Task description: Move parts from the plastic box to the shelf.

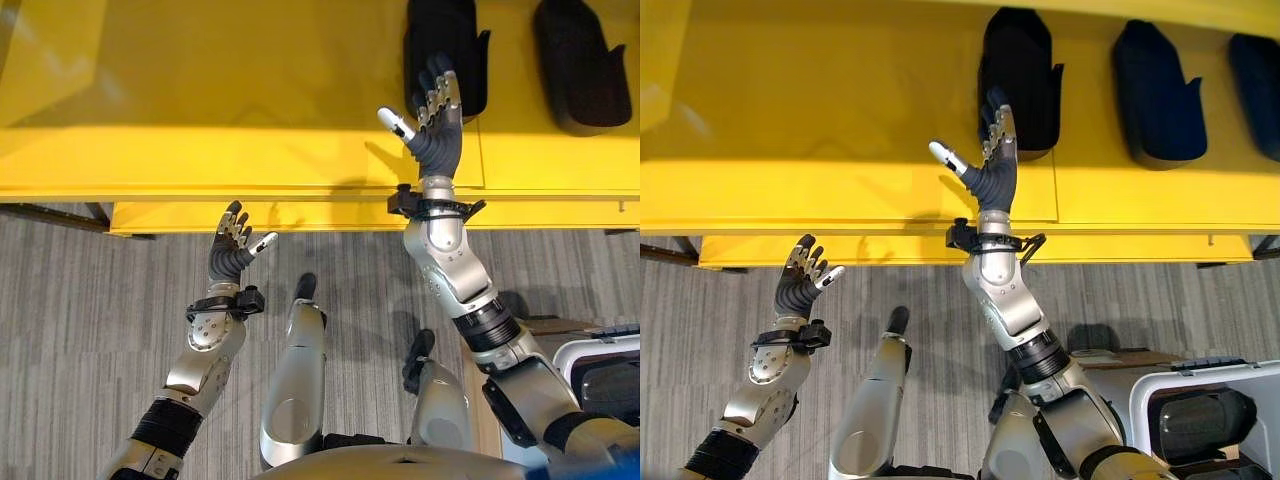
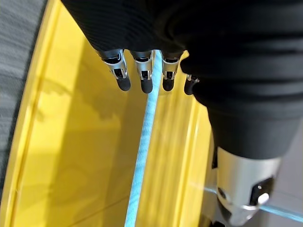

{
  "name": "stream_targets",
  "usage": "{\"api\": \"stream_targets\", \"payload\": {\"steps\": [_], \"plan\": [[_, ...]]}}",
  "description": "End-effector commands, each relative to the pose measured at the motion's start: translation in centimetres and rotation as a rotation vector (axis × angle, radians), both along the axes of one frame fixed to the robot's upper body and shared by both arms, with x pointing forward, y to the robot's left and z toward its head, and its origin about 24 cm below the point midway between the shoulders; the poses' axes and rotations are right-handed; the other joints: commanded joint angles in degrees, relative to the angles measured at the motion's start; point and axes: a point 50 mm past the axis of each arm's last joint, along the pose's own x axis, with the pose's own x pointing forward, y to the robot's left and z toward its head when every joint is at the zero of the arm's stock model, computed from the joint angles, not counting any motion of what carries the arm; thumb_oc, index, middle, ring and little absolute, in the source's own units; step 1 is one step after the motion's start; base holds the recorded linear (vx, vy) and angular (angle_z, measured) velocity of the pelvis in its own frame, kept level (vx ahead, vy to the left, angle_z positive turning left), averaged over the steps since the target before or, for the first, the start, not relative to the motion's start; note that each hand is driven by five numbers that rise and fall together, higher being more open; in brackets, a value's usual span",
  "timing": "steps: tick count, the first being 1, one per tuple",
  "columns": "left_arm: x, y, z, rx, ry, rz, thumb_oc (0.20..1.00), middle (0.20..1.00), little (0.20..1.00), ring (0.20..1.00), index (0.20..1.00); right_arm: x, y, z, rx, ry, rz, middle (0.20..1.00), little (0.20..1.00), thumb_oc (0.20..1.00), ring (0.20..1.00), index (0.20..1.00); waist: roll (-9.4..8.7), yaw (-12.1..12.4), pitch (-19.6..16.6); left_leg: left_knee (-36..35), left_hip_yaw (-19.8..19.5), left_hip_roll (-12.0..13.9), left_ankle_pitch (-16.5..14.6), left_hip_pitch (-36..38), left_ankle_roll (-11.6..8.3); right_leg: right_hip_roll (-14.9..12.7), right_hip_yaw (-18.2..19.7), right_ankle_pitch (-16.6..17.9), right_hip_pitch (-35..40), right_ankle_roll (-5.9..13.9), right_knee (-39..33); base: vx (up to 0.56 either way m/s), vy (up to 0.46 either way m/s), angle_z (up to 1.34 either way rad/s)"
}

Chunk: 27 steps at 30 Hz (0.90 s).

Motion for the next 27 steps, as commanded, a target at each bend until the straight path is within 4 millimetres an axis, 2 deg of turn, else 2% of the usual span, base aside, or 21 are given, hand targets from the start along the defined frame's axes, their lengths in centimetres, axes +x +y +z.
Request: {"api": "stream_targets", "payload": {"steps": [1,4,7,12,14,18,21,27], "plan": [[-0.9,-0.5,0.3,0.038,-0.041,-0.062,1.0,1.0,1.0,1.0,1.0,-1.5,-0.8,0.5,-0.021,-0.102,0.066,1.0,1.0,1.0,1.0,1.0,1.09,-1.0,-5.8,-15.7,8.1,2.3,7.1,7.2,2.24,2.7,1.4,-0.6,1.2,-2.1,0.0,0.11,0.012,-0.18],[-1.5,-0.3,-0.2,0.035,-0.019,-0.066,1.0,1.0,1.0,1.0,1.0,-2.6,-1.9,-1.4,-0.056,-0.056,0.097,1.0,1.0,1.0,1.0,1.0,0.41,-2.8,-8.4,-20.2,9.5,3.5,8.7,10.9,2.05,3.1,1.8,1.8,3.8,-1.35,-4.6,0.1,0.025,-0.21],[-2.2,0.5,-0.5,0.04,-0.01,-0.05,1.0,1.0,1.0,1.0,1.0,-3.7,-4.0,-3.4,-0.118,0.006,0.068,1.0,1.0,1.0,1.0,1.0,0.46,-4.5,-11.3,-24.3,11.0,4.2,9.8,14.8,1.45,3.2,2.7,3.8,6.1,-0.59,-8.1,0.11,0.04,-0.22],[-3.2,0.7,-1.4,0.042,0.02,-0.067,1.0,1.0,1.0,1.0,1.0,-5.7,-7.8,-6.5,-0.186,0.129,-0.019,1.0,1.0,1.0,1.0,1.0,0.98,-7.4,-15.6,-30.1,14.2,5.0,10.7,20.9,0.86,3.3,4.4,5.8,9.6,0.28,-12.5,0.1,0.022,-0.25],[-3.3,0.7,-1.4,0.038,0.015,-0.069,1.0,1.0,1.0,1.0,1.0,-6.1,-8.4,-7.0,-0.191,0.15,-0.04,1.0,1.0,1.0,1.0,1.0,1.15,-8.1,-16.3,-30.8,14.9,5.1,10.7,21.9,0.81,3.4,4.8,5.9,9.9,0.51,-12.9,0.06,0.005,-0.28],[-3.7,0.1,-2.0,0.009,0.03,-0.087,1.0,1.0,1.0,1.0,1.0,-7.5,-10.3,-9.6,-0.175,0.276,-0.09,1.0,1.0,1.0,1.0,1.0,2.14,-10.7,-18.9,-31.9,18.1,6.7,10.0,26.6,0.72,4.0,8.3,4.8,11.1,0.3,-12.6,0.06,-0.02,-0.45],[-3.7,0.0,-2.1,0.005,0.031,-0.091,1.0,1.0,1.0,1.0,1.0,-7.7,-10.7,-9.9,-0.181,0.294,-0.109,1.0,1.0,1.0,1.0,1.0,2.41,-11.0,-19.2,-32.0,18.7,7.0,9.8,27.4,0.56,4.4,9.0,4.4,11.3,0.19,-12.4,0.03,-0.042,-0.37],[-3.4,-1.1,-2.2,-0.033,0.023,-0.125,1.0,1.0,1.0,1.0,1.0,-8.4,-11.6,-11.1,-0.208,0.351,-0.125,1.0,1.0,1.0,1.0,1.0,3.81,-13.1,-20.2,-31.8,19.9,10.1,10.7,29.5,-0.81,7.0,11.0,1.5,12.1,-1.29,-11.2,-0.01,-0.1,-0.22]]}}
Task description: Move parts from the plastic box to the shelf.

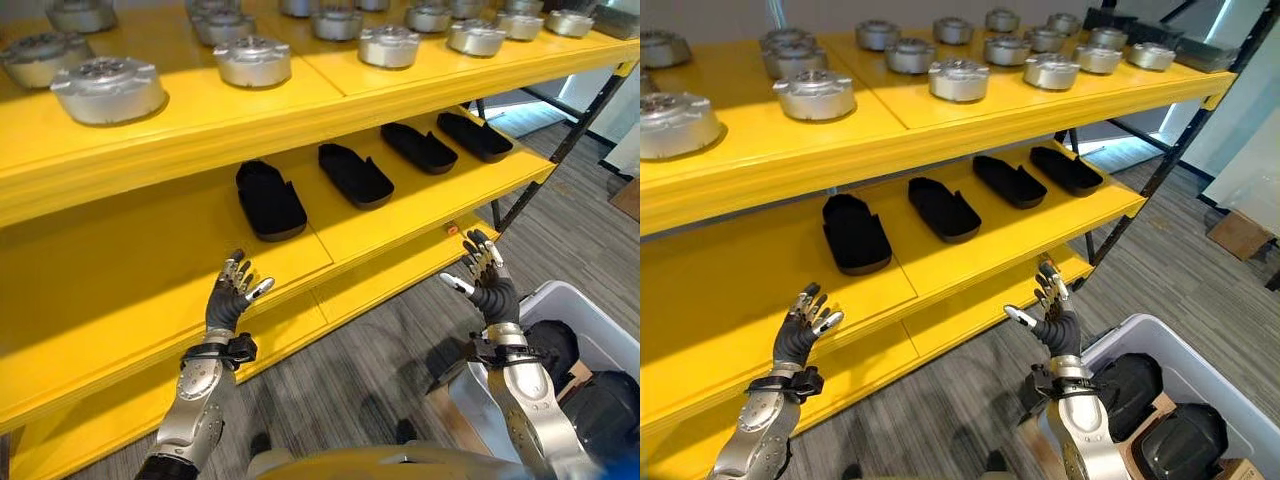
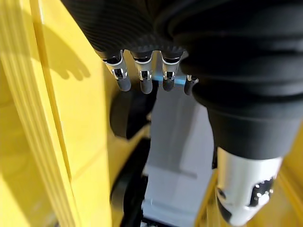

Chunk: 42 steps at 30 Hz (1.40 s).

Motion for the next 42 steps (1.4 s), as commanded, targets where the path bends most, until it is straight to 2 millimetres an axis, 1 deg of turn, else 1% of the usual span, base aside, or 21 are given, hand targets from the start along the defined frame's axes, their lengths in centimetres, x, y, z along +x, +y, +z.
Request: {"api": "stream_targets", "payload": {"steps": [1,5,9,10,12,14,15,16,17,18,19,20,22,23,26,33,36,37,39,41,42], "plan": [[1.1,-0.7,2.4,0.022,-0.138,-0.057,1.0,1.0,1.0,1.0,1.0,1.4,-1.0,2.9,-0.023,-0.149,-0.002,1.0,1.0,1.0,1.0,1.0,1.76,0.7,2.7,-2.9,4.5,0.3,2.7,0.9,3.12,0.6,0.3,-6.0,0.0,0.09,6.0,-0.03,-0.135,-0.06],[1.3,-1.1,2.3,-0.008,-0.143,-0.057,1.0,1.0,1.0,1.0,1.0,1.7,-1.4,3.5,-0.06,-0.179,-0.003,1.0,1.0,1.0,1.0,1.0,2.41,0.2,2.9,-2.4,4.3,2.5,4.2,1.2,2.42,3.6,1.6,-8.1,0.0,-1.77,7.5,-0.05,-0.159,-0.09],[1.6,-1.9,2.0,-0.033,-0.134,-0.064,1.0,1.0,1.0,1.0,1.0,1.4,-2.0,3.8,-0.092,-0.2,-0.015,1.0,1.0,1.0,1.0,1.0,2.62,0.5,4.0,-1.3,2.3,4.8,9.5,-1.0,1.58,7.6,1.7,-9.5,0.6,-4.7,7.7,-0.08,-0.236,-0.07],[1.6,-1.9,2.0,-0.033,-0.134,-0.064,1.0,1.0,1.0,1.0,1.0,1.4,-2.0,3.9,-0.093,-0.2,-0.015,1.0,1.0,1.0,1.0,1.0,2.68,0.3,4.0,-1.2,2.1,4.9,9.6,-1.2,1.54,7.7,1.4,-9.5,0.7,-4.74,7.6,-0.06,-0.218,0.02],[2.0,-2.2,2.1,-0.037,-0.143,-0.069,1.0,1.0,1.0,1.0,1.0,1.1,-2.2,3.9,-0.084,-0.208,-0.041,1.0,1.0,1.0,1.0,1.0,2.05,0.1,4.7,0.2,3.6,4.9,11.1,-3.5,1.9,8.3,0.4,-9.4,1.7,-5.69,6.6,-0.08,-0.183,0.14],[2.2,-2.4,2.2,-0.039,-0.146,-0.072,1.0,1.0,1.0,1.0,1.0,0.9,-2.5,3.7,-0.075,-0.205,-0.061,1.0,1.0,1.0,1.0,1.0,1.69,-0.5,5.0,1.5,6.1,4.7,10.7,-4.9,2.41,8.3,-0.7,-9.2,2.0,-6.08,6.0,-0.08,-0.148,0.38],[2.2,-2.5,2.2,-0.031,-0.15,-0.074,1.0,1.0,1.0,1.0,1.0,0.5,-2.6,3.3,-0.06,-0.187,-0.072,1.0,1.0,1.0,1.0,1.0,0.89,-0.8,5.4,4.0,9.6,2.5,7.6,-5.8,3.53,7.9,-1.7,-8.6,2.4,-6.24,5.0,-0.05,-0.104,0.39],[2.2,-2.4,2.2,-0.026,-0.152,-0.069,1.0,1.0,1.0,1.0,1.0,0.4,-2.5,3.1,-0.056,-0.178,-0.067,1.0,1.0,1.0,1.0,1.0,0.7,-0.3,5.5,4.9,7.8,0.4,5.9,-6.0,4.15,7.7,-1.4,-8.2,2.4,-6.07,4.5,-0.06,-0.105,0.34],[2.2,-2.4,2.2,-0.026,-0.153,-0.069,1.0,1.0,1.0,1.0,1.0,0.4,-2.5,3.1,-0.056,-0.178,-0.067,1.0,1.0,1.0,1.0,1.0,0.73,-0.3,5.4,5.0,7.8,0.4,6.0,-6.3,4.22,7.8,-1.4,-8.0,2.3,-6.06,4.5,0.0,-0.026,0.38],[1.9,-2.4,2.1,-0.029,-0.152,-0.055,1.0,1.0,1.0,1.0,1.0,0.6,-1.7,2.6,-0.043,-0.155,-0.034,1.0,1.0,1.0,1.0,1.0,0.29,2.5,5.7,6.3,-4.1,-9.4,1.3,-7.3,6.53,7.7,0.9,-7.1,1.8,-5.9,3.4,0.03,-0.027,0.22],[1.9,-2.4,2.2,-0.031,-0.156,-0.05,1.0,1.0,1.0,1.0,1.0,0.8,-1.3,2.4,-0.038,-0.151,-0.016,1.0,1.0,1.0,1.0,1.0,0.09,3.3,5.7,5.9,-8.6,-13.2,-0.6,-7.0,7.6,8.2,1.9,-6.6,1.4,-5.89,3.3,0.08,-0.061,-0.71],[2.1,-2.6,2.9,-0.016,-0.187,-0.058,1.0,1.0,1.0,1.0,1.0,1.8,-0.2,2.5,-0.032,-0.154,0.04,1.0,1.0,1.0,1.0,1.0,-0.13,5.4,5.7,5.5,-22.8,-22.2,-0.7,-7.4,9.06,10.7,6.6,-5.6,-0.4,-6.14,3.9,0.07,-0.049,-1.41],[2.1,-2.5,3.0,-0.015,-0.192,-0.062,1.0,1.0,1.0,1.0,1.0,2.1,0.2,2.6,-0.023,-0.16,0.06,1.0,1.0,1.0,1.0,1.0,-0.18,5.4,5.9,6.3,-24.4,-23.5,-1.0,-7.5,9.48,11.2,7.8,-5.8,-1.0,-6.06,4.8,0.07,0.029,-1.58],[1.7,-2.4,2.9,-0.023,-0.191,-0.066,1.0,1.0,1.0,1.0,1.0,2.0,0.4,2.6,0.01,-0.154,0.079,1.0,1.0,1.0,1.0,1.0,-0.03,5.1,5.2,5.4,-22.7,-21.9,-1.2,-6.3,9.6,11.5,8.8,-5.9,-0.8,-5.77,4.6,0.08,0.075,-0.78],[1.5,-2.3,2.6,-0.018,-0.171,-0.076,1.0,1.0,1.0,1.0,1.0,1.6,0.3,2.4,0.056,-0.142,0.069,1.0,1.0,1.0,1.0,1.0,0.18,4.8,3.7,1.0,-19.9,-20.9,-0.8,-3.0,10.65,11.0,9.7,-6.1,-0.4,-5.4,4.4,0.18,0.196,-0.57],[1.3,-2.6,2.3,-0.003,-0.151,-0.121,1.0,1.0,1.0,1.0,1.0,1.5,0.7,2.2,0.064,-0.128,0.089,1.0,1.0,1.0,1.0,1.0,0.64,3.7,3.7,-1.9,-12.4,-19.8,-2.2,0.0,13.05,10.7,16.7,-5.4,-2.4,-3.21,6.9,0.04,0.14,-0.74],[2.0,-3.0,2.8,0.016,-0.174,-0.141,1.0,1.0,1.0,1.0,1.0,1.9,1.6,2.6,0.093,-0.146,0.114,1.0,1.0,1.0,1.0,1.0,0.48,1.8,5.8,-1.2,-4.7,-19.0,-3.7,-0.8,13.5,11.4,21.7,-2.9,-6.9,-0.84,8.2,-0.11,0.126,-1.01],[2.1,-2.9,2.8,0.016,-0.175,-0.14,1.0,1.0,1.0,1.0,1.0,1.9,1.6,2.6,0.093,-0.147,0.114,1.0,1.0,1.0,1.0,1.0,0.44,2.0,5.7,-1.2,-4.5,-19.0,-3.6,-1.1,13.43,11.5,21.9,-2.6,-7.2,-0.83,8.2,-0.12,0.062,-0.96],[2.1,-2.8,2.9,0.021,-0.181,-0.13,1.0,1.0,1.0,1.0,1.0,2.0,1.9,2.7,0.088,-0.152,0.125,1.0,1.0,1.0,1.0,1.0,0.39,2.3,6.4,-0.4,-2.7,-18.4,-4.2,-1.6,13.53,11.4,20.9,-2.6,-8.8,-0.48,9.4,-0.07,0.008,-1.4],[1.3,-0.9,3.0,0.015,-0.184,-0.045,1.0,1.0,1.0,1.0,1.0,2.3,2.8,2.5,0.085,-0.147,0.147,1.0,1.0,1.0,1.0,1.0,0.94,6.4,7.6,-1.4,5.5,-14.2,-5.8,0.6,12.1,0.2,-7.7,-2.5,-9.1,-0.34,9.6,-0.06,-0.049,-1.41],[1.1,-0.8,2.8,0.017,-0.171,-0.041,1.0,1.0,1.0,1.0,1.0,2.5,3.1,2.4,0.068,-0.144,0.159,1.0,1.0,1.0,1.0,1.0,0.78,6.3,7.7,-2.5,7.3,-13.7,-5.4,1.3,11.94,-1.1,-9.6,-0.8,-10.3,-0.15,9.1,0.06,-0.05,-1.79]]}}
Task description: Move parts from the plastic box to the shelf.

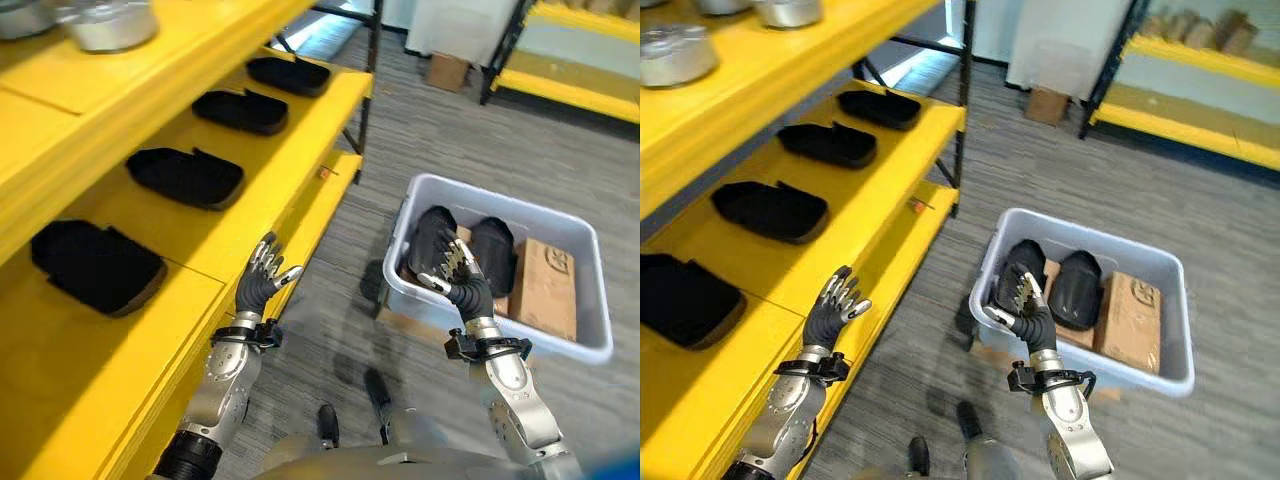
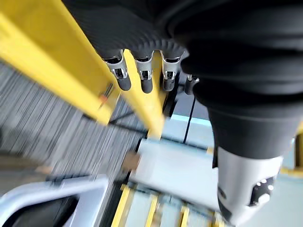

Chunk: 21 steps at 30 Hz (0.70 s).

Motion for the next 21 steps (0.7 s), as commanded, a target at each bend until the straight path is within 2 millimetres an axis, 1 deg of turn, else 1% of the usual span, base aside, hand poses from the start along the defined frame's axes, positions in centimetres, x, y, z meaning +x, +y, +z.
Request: {"api": "stream_targets", "payload": {"steps": [1,2,3,4,5,6,7,8,10,11,14,16,17,18,19,20,21], "plan": [[-0.1,1.4,1.5,0.037,-0.081,0.037,1.0,1.0,1.0,1.0,1.0,0.7,-0.4,2.8,-0.012,-0.151,-0.007,1.0,1.0,1.0,1.0,1.0,0.11,3.2,0.0,-7.1,-2.1,2.1,-0.9,3.6,-4.62,-9.1,-13.2,1.8,3.8,5.68,-0.8,0.09,-0.052,-2.4],[0.0,1.7,1.5,0.041,-0.081,0.047,1.0,1.0,1.0,1.0,1.0,0.9,-0.2,2.9,-0.017,-0.157,0.002,1.0,1.0,1.0,1.0,1.0,-0.17,3.4,0.4,-7.4,-1.0,2.4,-1.1,4.3,-4.83,-10.1,-14.5,3.4,2.9,6.17,-1.9,0.14,-0.096,-1.65],[0.0,1.9,1.5,0.044,-0.08,0.054,1.0,1.0,1.0,1.0,1.0,1.0,-0.2,3.1,-0.021,-0.163,0.003,1.0,1.0,1.0,1.0,1.0,-0.39,3.2,0.7,-7.5,-0.4,2.6,-1.4,4.9,-5.02,-10.4,-14.6,4.6,2.2,6.68,-2.8,0.16,-0.183,-1.32],[0.0,2.1,1.6,0.046,-0.084,0.069,1.0,1.0,1.0,1.0,1.0,0.9,-0.6,3.5,-0.034,-0.182,-0.002,1.0,1.0,1.0,1.0,1.0,-1.3,3.0,0.9,-7.2,0.5,2.6,-2.4,6.2,-5.68,-11.4,-15.6,6.4,3.5,7.53,-5.5,0.19,-0.186,-0.66],[-0.1,2.0,1.5,0.043,-0.079,0.066,1.0,1.0,1.0,1.0,1.0,0.7,-0.8,3.5,-0.041,-0.18,-0.003,1.0,1.0,1.0,1.0,1.0,-1.89,3.1,0.7,-6.8,0.7,2.4,-3.1,6.7,-5.76,-11.7,-16.8,6.8,5.0,7.75,-6.4,0.15,-0.134,-0.45],[-0.1,2.0,1.4,0.044,-0.078,0.066,1.0,1.0,1.0,1.0,1.0,0.7,-0.8,3.5,-0.042,-0.179,-0.003,1.0,1.0,1.0,1.0,1.0,-1.91,3.1,0.7,-6.7,0.6,2.3,-3.2,6.8,-5.74,-11.8,-16.9,6.9,5.3,7.83,-6.7,0.05,-0.122,-0.07],[-0.1,1.8,1.3,0.039,-0.076,0.064,1.0,1.0,1.0,1.0,1.0,0.7,-1.0,3.4,-0.044,-0.175,-0.014,1.0,1.0,1.0,1.0,1.0,-2.46,2.7,0.6,-6.3,1.1,2.3,-2.9,6.8,-5.8,-11.5,-16.6,7.3,5.8,7.08,-6.8,0.12,-0.27,0.32],[0.1,1.3,1.1,0.013,-0.072,0.051,1.0,1.0,1.0,1.0,1.0,0.6,-1.9,3.3,-0.041,-0.169,-0.049,1.0,1.0,1.0,1.0,1.0,-2.11,1.6,-0.2,-5.1,-0.2,4.4,-2.9,6.8,-7.24,-10.0,-14.9,5.5,6.0,5.97,-5.3,0.17,-0.331,0.51],[0.0,1.1,0.9,-0.001,-0.063,0.047,1.0,1.0,1.0,1.0,1.0,0.3,-2.3,3.5,-0.052,-0.177,-0.05,1.0,1.0,1.0,1.0,1.0,-1.49,1.0,-0.7,-4.8,-0.4,5.9,-3.0,7.5,-8.05,-9.6,-15.9,4.0,6.2,5.22,-3.3,0.23,-0.303,0.41],[0.1,0.8,0.8,-0.009,-0.06,0.035,1.0,1.0,1.0,1.0,1.0,0.3,-2.7,3.4,-0.057,-0.174,-0.062,1.0,1.0,1.0,1.0,1.0,-0.88,0.1,-1.0,-4.3,-0.4,8.1,-2.7,8.1,-9.22,-8.9,-16.6,1.5,6.5,4.3,-0.9,0.22,-0.309,0.01],[0.2,0.6,0.8,-0.024,-0.062,0.028,1.0,1.0,1.0,1.0,1.0,0.4,-3.2,3.5,-0.065,-0.18,-0.078,1.0,1.0,1.0,1.0,1.0,-0.39,-0.6,-1.2,-1.8,-0.3,10.6,-2.3,7.8,-10.66,-7.4,-17.1,-0.6,7.2,2.93,-0.3,0.17,-0.273,0.12],[0.3,0.5,0.8,-0.035,-0.063,0.031,1.0,1.0,1.0,1.0,1.0,0.4,-3.5,3.5,-0.073,-0.178,-0.086,1.0,1.0,1.0,1.0,1.0,-0.08,-0.8,-1.2,0.6,-0.2,12.1,-0.9,7.3,-11.56,-6.0,-17.0,-1.4,8.0,1.99,-0.8,0.13,-0.252,-0.04],[0.3,0.5,0.8,-0.039,-0.063,0.034,1.0,1.0,1.0,1.0,1.0,0.4,-3.7,3.5,-0.078,-0.178,-0.091,1.0,1.0,1.0,1.0,1.0,0.09,-0.7,-1.1,2.8,-0.6,13.0,0.6,6.7,-12.14,-4.8,-16.8,-2.0,8.6,1.15,-1.3,0.09,-0.183,0.01],[0.3,0.5,0.8,-0.039,-0.063,0.034,1.0,1.0,1.0,1.0,1.0,0.4,-3.7,3.5,-0.078,-0.178,-0.091,1.0,1.0,1.0,1.0,1.0,0.15,-0.7,-1.1,2.9,-0.6,13.1,0.6,6.7,-12.21,-4.7,-16.8,-2.0,8.7,1.1,-1.3,0.13,-0.242,0.02],[0.3,0.4,0.8,-0.051,-0.062,0.036,1.0,1.0,1.0,1.0,1.0,0.3,-3.9,3.4,-0.082,-0.174,-0.09,1.0,1.0,1.0,1.0,1.0,0.06,-0.5,-0.8,7.2,-2.2,13.8,2.2,5.4,-12.3,-3.1,-15.9,-2.6,9.7,0.01,-2.3,0.12,-0.207,-0.05],[0.2,0.4,0.7,-0.052,-0.057,0.039,1.0,1.0,1.0,1.0,1.0,0.3,-4.0,3.3,-0.085,-0.168,-0.091,1.0,1.0,1.0,1.0,1.0,-0.19,-0.2,-0.5,10.3,-3.6,13.8,3.5,4.3,-12.09,-2.5,-15.2,-2.9,10.3,-0.63,-2.8,0.21,-0.335,-0.08],[0.1,0.4,0.8,-0.051,-0.061,0.032,1.0,1.0,1.0,1.0,1.0,0.3,-4.2,3.3,-0.104,-0.167,-0.088,1.0,1.0,1.0,1.0,1.0,-0.91,0.6,0.2,18.8,-6.5,12.6,5.7,0.8,-11.91,-1.4,-13.9,-3.4,11.3,-1.75,-3.6,0.13,-0.198,-0.21]]}}
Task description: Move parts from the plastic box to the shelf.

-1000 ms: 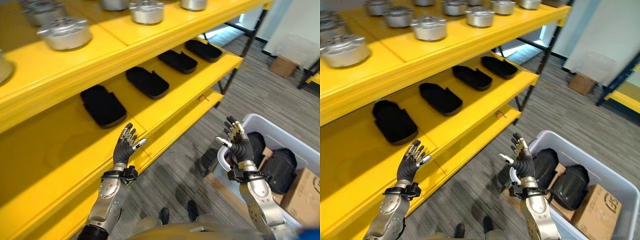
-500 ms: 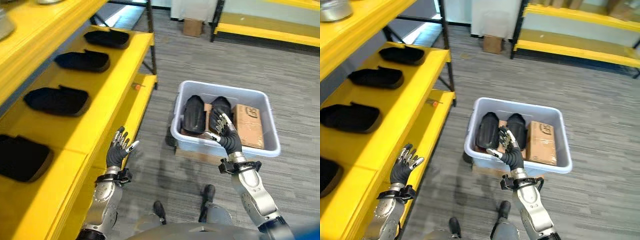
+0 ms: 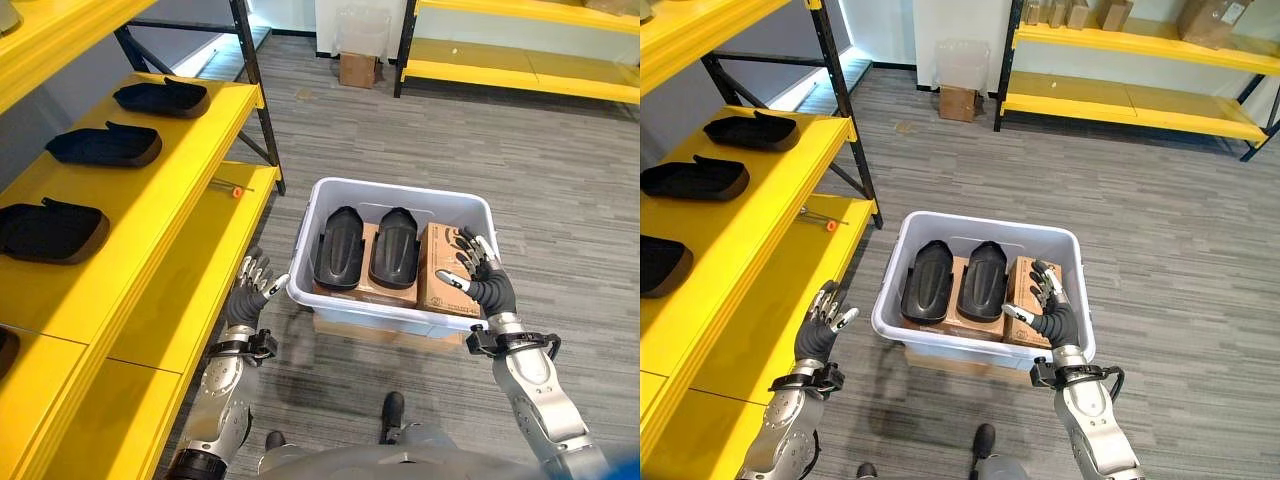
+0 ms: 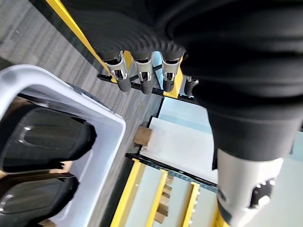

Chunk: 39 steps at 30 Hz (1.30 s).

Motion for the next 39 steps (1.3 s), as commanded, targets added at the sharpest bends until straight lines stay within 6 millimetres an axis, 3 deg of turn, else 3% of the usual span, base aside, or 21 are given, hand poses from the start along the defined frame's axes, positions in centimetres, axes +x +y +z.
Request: {"api": "stream_targets", "payload": {"steps": [1,2,4,7,8,9,10,11,12,14,15,17,19,23,25,28,30,39], "plan": [[0.4,0.5,2.0,0.024,-0.102,-0.028,1.0,1.0,1.0,1.0,1.0,0.7,-0.4,3.2,0.019,-0.177,-0.002,1.0,1.0,1.0,1.0,1.0,-1.43,0.8,1.2,18.2,-5.9,-4.2,4.4,-5.5,2.38,-1.8,3.8,-6.0,-0.7,0.7,5.8,0.12,-0.175,-0.4],[0.4,0.4,1.9,0.028,-0.1,-0.029,1.0,1.0,1.0,1.0,1.0,0.6,-0.5,3.0,0.01,-0.167,-0.004,1.0,1.0,1.0,1.0,1.0,-1.79,1.3,1.7,20.4,-7.4,-5.1,5.1,-7.1,2.65,-1.7,4.3,-6.3,-0.3,0.39,5.4,0.06,-0.069,-0.59],[0.4,0.4,2.1,0.031,-0.104,-0.033,1.0,1.0,1.0,1.0,1.0,0.5,-0.7,2.7,0.006,-0.152,-0.016,1.0,1.0,1.0,1.0,1.0,-2.51,2.2,2.4,18.2,-8.3,-6.2,3.5,-10.9,3.89,-2.0,5.2,-6.5,0.5,0.85,4.4,0.12,-0.036,-0.33],[0.2,0.6,2.1,0.029,-0.104,-0.033,1.0,1.0,1.0,1.0,1.0,0.6,-0.7,2.4,0.002,-0.14,-0.024,1.0,1.0,1.0,1.0,1.0,-2.62,2.8,2.4,12.5,-10.3,-6.0,2.7,-11.9,4.17,-2.4,6.2,-6.5,0.8,1.82,3.9,0.15,0.097,-0.27],[0.0,0.6,2.1,0.029,-0.107,-0.031,1.0,1.0,1.0,1.0,1.0,0.7,-1.0,2.0,-0.018,-0.125,-0.04,1.0,1.0,1.0,1.0,1.0,-2.03,3.7,2.5,2.8,-12.5,-3.3,5.7,-13.6,2.85,-3.0,7.4,-7.0,1.3,3.24,3.7,0.14,0.145,-0.62],[0.0,0.6,2.1,0.029,-0.107,-0.031,1.0,1.0,1.0,1.0,1.0,0.7,-1.0,2.0,-0.019,-0.124,-0.041,1.0,1.0,1.0,1.0,1.0,-2.0,3.8,2.4,2.0,-12.4,-3.3,6.1,-13.2,2.72,-2.9,7.4,-7.1,1.3,3.18,3.8,0.29,0.268,-0.56],[0.0,0.4,2.0,0.026,-0.103,-0.033,1.0,1.0,1.0,1.0,1.0,0.7,-1.3,1.7,-0.028,-0.108,-0.059,1.0,1.0,1.0,1.0,1.0,-0.85,4.3,2.7,-2.7,-13.0,-1.8,9.7,-13.9,1.13,-3.1,8.4,-7.8,2.4,3.73,4.1,0.23,0.191,-0.42],[0.1,0.4,2.1,0.034,-0.107,-0.033,1.0,1.0,1.0,1.0,1.0,0.7,-1.5,1.5,-0.036,-0.101,-0.07,1.0,1.0,1.0,1.0,1.0,-0.29,4.5,2.7,-3.4,-13.6,-1.8,10.1,-13.6,0.44,-3.1,8.8,-8.3,2.8,4.08,4.3,0.33,0.345,-0.73],[-0.1,0.4,1.9,0.017,-0.105,-0.033,1.0,1.0,1.0,1.0,1.0,0.5,-1.3,1.1,-0.031,-0.084,-0.061,1.0,1.0,1.0,1.0,1.0,0.49,4.9,2.4,-1.7,-14.3,-2.5,6.5,-11.7,1.07,-3.7,10.7,-9.3,3.4,4.3,4.9,0.25,0.318,-0.97],[-0.2,0.3,1.9,0.011,-0.103,-0.041,1.0,1.0,1.0,1.0,1.0,0.3,-1.5,0.8,-0.028,-0.07,-0.072,1.0,1.0,1.0,1.0,1.0,0.85,4.6,2.1,-2.1,-13.1,-2.8,6.2,-11.0,0.91,-4.2,10.9,-9.0,3.9,4.48,5.0,0.21,0.301,-1.24],[0.0,0.3,2.3,0.025,-0.117,-0.075,1.0,1.0,1.0,1.0,1.0,0.2,-1.7,0.6,0.01,-0.057,-0.087,1.0,1.0,1.0,1.0,1.0,0.5,4.1,2.0,-0.7,-11.2,-4.8,3.5,-9.7,2.0,-6.8,11.5,-8.0,5.1,6.06,4.8,0.18,0.268,-0.62],[0.0,0.4,2.3,0.038,-0.118,-0.081,1.0,1.0,1.0,1.0,1.0,0.2,-1.6,0.4,0.032,-0.049,-0.083,1.0,1.0,1.0,1.0,1.0,0.33,4.0,1.9,-0.6,-10.1,-5.5,2.7,-9.2,2.43,-7.8,11.9,-7.5,5.0,6.66,4.7,0.16,0.296,-0.08],[0.5,0.8,3.0,0.069,-0.133,-0.094,1.0,1.0,1.0,1.0,1.0,0.5,-0.6,-0.7,0.161,0.02,-0.042,1.0,1.0,1.0,1.0,1.0,-0.56,4.1,2.0,0.4,-7.8,-7.7,0.8,-9.8,3.56,-10.7,12.8,-5.9,3.6,8.1,4.2,0.1,0.285,-0.35],[0.7,0.9,3.2,0.082,-0.14,-0.097,1.0,1.0,1.0,1.0,1.0,1.2,-0.1,-0.2,0.13,0.001,-0.009,1.0,1.0,1.0,1.0,1.0,-0.92,4.0,2.2,2.4,-7.1,-9.0,-0.7,-12.1,4.2,-12.2,13.0,-5.0,2.1,8.8,3.8,0.02,0.119,-0.07],[0.8,0.9,3.4,0.083,-0.144,-0.094,1.0,1.0,1.0,1.0,1.0,1.6,-0.1,-0.1,0.127,-0.005,-0.007,1.0,1.0,1.0,1.0,1.0,-0.97,3.9,2.3,3.1,-7.1,-9.3,-1.0,-13.2,4.4,-12.6,13.1,-4.8,1.3,8.9,3.8,-0.02,0.061,0.0],[1.9,0.4,4.4,0.078,-0.191,-0.087,1.0,1.0,1.0,1.0,1.0,3.8,0.6,1.1,0.104,-0.054,-0.028,1.0,1.0,1.0,1.0,1.0,-0.87,3.8,4.4,5.2,-7.4,-10.0,-1.1,-18.2,4.57,-13.6,13.2,-3.5,-2.9,8.78,4.2,-0.1,0.041,0.03],[2.4,-0.2,5.0,0.069,-0.214,-0.092,1.0,1.0,1.0,1.0,1.0,5.5,1.1,2.1,0.095,-0.091,-0.053,1.0,1.0,1.0,1.0,1.0,-0.52,3.9,6.1,5.9,-7.5,-10.2,-0.8,-20.7,4.68,-13.6,13.2,-2.9,-5.6,8.47,4.8,-0.09,0.007,0.03],[3.3,-1.2,6.3,0.055,-0.27,-0.095,1.0,1.0,1.0,1.0,1.0,9.5,3.5,5.4,0.108,-0.178,-0.075,1.0,1.0,1.0,1.0,1.0,0.58,5.0,11.0,5.9,-6.8,-9.7,0.6,-25.3,4.58,-13.1,14.5,-2.0,-12.2,8.03,6.5,-0.07,-0.016,-0.03]]}}
